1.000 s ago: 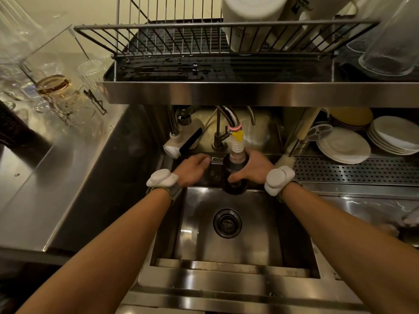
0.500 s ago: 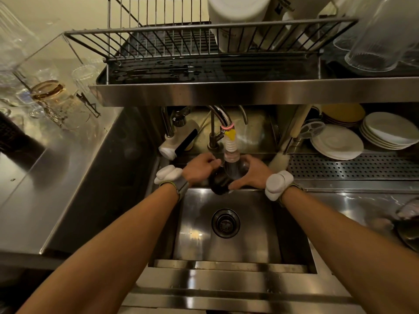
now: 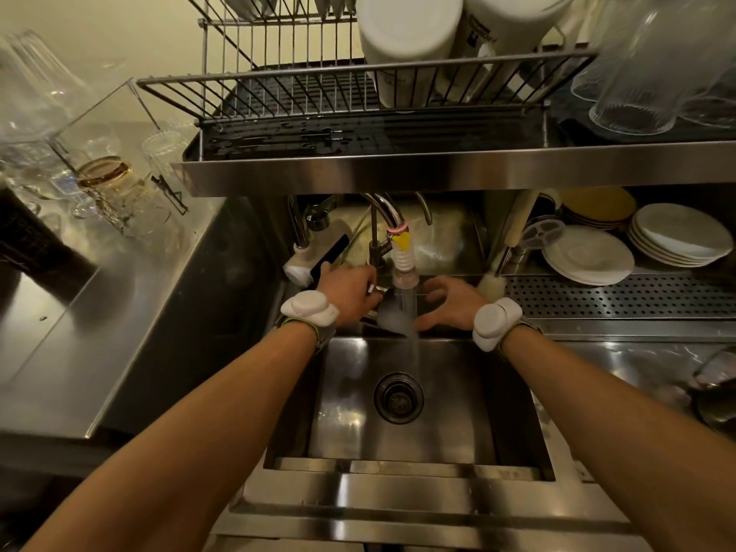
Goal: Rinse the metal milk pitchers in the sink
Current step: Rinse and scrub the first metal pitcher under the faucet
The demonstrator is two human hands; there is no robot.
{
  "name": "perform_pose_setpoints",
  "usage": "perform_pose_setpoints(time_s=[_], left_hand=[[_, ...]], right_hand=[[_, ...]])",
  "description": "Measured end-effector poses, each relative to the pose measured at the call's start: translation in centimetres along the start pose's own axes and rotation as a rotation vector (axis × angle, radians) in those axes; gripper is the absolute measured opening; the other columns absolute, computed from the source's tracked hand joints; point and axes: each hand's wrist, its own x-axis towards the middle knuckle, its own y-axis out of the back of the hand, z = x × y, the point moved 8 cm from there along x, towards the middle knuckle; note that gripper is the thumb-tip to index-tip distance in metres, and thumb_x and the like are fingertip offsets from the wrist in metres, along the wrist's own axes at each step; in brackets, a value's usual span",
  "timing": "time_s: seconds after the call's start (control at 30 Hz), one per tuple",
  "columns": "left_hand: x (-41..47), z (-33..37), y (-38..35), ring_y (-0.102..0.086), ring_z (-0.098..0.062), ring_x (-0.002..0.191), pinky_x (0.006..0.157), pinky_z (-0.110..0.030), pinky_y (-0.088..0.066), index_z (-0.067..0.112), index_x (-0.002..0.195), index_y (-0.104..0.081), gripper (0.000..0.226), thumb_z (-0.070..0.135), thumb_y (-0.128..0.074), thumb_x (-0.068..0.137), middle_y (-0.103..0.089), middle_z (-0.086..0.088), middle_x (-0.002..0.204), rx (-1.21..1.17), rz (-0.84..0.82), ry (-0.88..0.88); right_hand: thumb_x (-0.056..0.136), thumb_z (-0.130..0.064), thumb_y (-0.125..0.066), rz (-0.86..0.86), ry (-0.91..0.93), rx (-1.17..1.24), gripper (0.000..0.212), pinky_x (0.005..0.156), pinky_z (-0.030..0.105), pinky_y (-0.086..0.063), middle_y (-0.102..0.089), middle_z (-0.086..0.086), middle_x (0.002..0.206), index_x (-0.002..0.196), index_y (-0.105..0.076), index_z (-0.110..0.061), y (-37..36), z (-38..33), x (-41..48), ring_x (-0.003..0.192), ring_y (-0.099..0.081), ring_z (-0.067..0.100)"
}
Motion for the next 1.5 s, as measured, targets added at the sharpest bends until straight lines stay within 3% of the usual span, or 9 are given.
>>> perform_pose_setpoints(time_s=[0.47, 0.6, 0.8, 0.9, 1.0, 1.2, 1.3, 1.4, 1.5], left_hand=[[-0.2, 1.9, 2.0, -0.057, -0.026, 0.093, 0.093, -0.041, -0.027, 0.021, 0.088, -0.06, 0.015, 0.034, -0.054, 0.087, -0.065, -0.005, 0.091, 0.211, 0.037, -0.12], [-0.3, -0.7, 1.2, -0.058, -0.024, 0.088, 0.083, -0.037, -0.041, 0.016, 0.087, -0.059, 0.019, 0.034, -0.055, 0.088, -0.061, -0.003, 0.088, -0.198, -0.037, 0.137], [-0.9, -1.3, -2.3, -0.056, -0.011, 0.071, 0.06, -0.021, -0.043, 0.016, 0.077, -0.062, 0.019, 0.028, -0.057, 0.091, -0.061, 0.001, 0.074, -0.792, -0.113, 0.337], [-1.2, -1.3, -3.9, -0.056, -0.012, 0.07, 0.066, -0.025, -0.044, 0.019, 0.075, -0.06, 0.019, 0.028, -0.056, 0.092, -0.061, 0.001, 0.074, -1.025, -0.137, 0.428], [-1.5, -1.9, -5.3, -0.057, -0.014, 0.075, 0.067, -0.027, -0.044, 0.013, 0.087, -0.062, 0.016, 0.025, -0.054, 0.094, -0.062, -0.003, 0.08, -1.117, -0.164, 0.487], [-1.4, -3.7, -4.6, -0.056, -0.019, 0.108, 0.096, -0.034, -0.041, 0.011, 0.119, -0.06, 0.04, 0.039, -0.041, 0.098, -0.061, -0.004, 0.114, -0.891, -0.169, 0.457], [-1.5, -5.2, -3.7, -0.058, -0.022, 0.107, 0.092, -0.032, -0.04, 0.01, 0.113, -0.064, 0.038, 0.036, -0.04, 0.099, -0.065, -0.011, 0.115, -0.842, -0.107, 0.459], [-1.9, -5.8, -3.5, -0.059, -0.025, 0.107, 0.089, -0.032, -0.04, 0.009, 0.112, -0.064, 0.037, 0.035, -0.042, 0.098, -0.065, -0.014, 0.116, -0.786, -0.136, 0.453], [-2.3, -5.8, -3.4, -0.057, -0.023, 0.113, 0.095, -0.033, -0.04, 0.009, 0.117, -0.062, 0.037, 0.034, -0.044, 0.098, -0.063, -0.011, 0.122, -0.728, -0.158, 0.449]], right_hand=[[0.058, -0.026, -0.088, 0.007, 0.014, -0.002, 0.09, 0.084, 0.025, -0.043, -0.056, 0.011, 0.131, 0.135, -0.044, -0.008, 0.8, -0.4, -0.1, 0.117, -0.055, 0.024], [0.059, -0.025, -0.088, -0.008, 0.027, 0.007, 0.091, 0.084, 0.025, -0.042, -0.054, 0.011, 0.133, 0.136, -0.042, -0.009, 0.5, -0.4, -0.3, 0.118, -0.054, 0.025], [0.052, -0.026, -0.091, 0.015, 0.094, 0.068, 0.099, 0.091, 0.025, -0.04, -0.052, 0.002, 0.134, 0.136, -0.04, -0.017, -0.2, -0.6, 0.3, 0.12, -0.049, 0.017], [0.051, -0.024, -0.091, 0.043, 0.112, 0.13, 0.092, 0.084, 0.02, -0.04, -0.056, -0.006, 0.118, 0.131, -0.045, -0.019, -0.5, -0.8, 1.1, 0.106, -0.051, 0.011], [0.051, -0.025, -0.09, 0.059, 0.138, 0.099, 0.071, 0.076, 0.019, -0.045, -0.063, -0.006, 0.105, 0.114, -0.057, -0.022, -1.0, -1.1, 2.1, 0.1, -0.061, 0.017], [0.052, -0.028, -0.088, 0.18, 0.155, -0.021, 0.075, 0.081, 0.025, -0.043, -0.063, -0.001, 0.112, 0.119, -0.056, -0.02, -0.1, -1.2, 2.9, 0.098, -0.057, 0.014], [0.05, -0.032, -0.088, 0.139, 0.179, -0.008, 0.07, 0.08, 0.026, -0.049, -0.065, -0.004, 0.105, 0.112, -0.058, -0.02, -0.7, -2.2, 2.7, 0.094, -0.061, 0.014], [0.05, -0.031, -0.088, 0.048, 0.187, -0.025, 0.065, 0.069, 0.015, -0.045, -0.063, -0.008, 0.099, 0.107, -0.058, -0.022, -0.9, -2.3, 2.3, 0.093, -0.061, 0.013], [0.052, -0.03, -0.089, 0.171, 0.124, 0.021, 0.072, 0.074, 0.016, -0.042, -0.058, -0.011, 0.102, 0.117, -0.058, -0.019, 0.9, -1.7, 2.2, 0.094, -0.055, 0.009]])
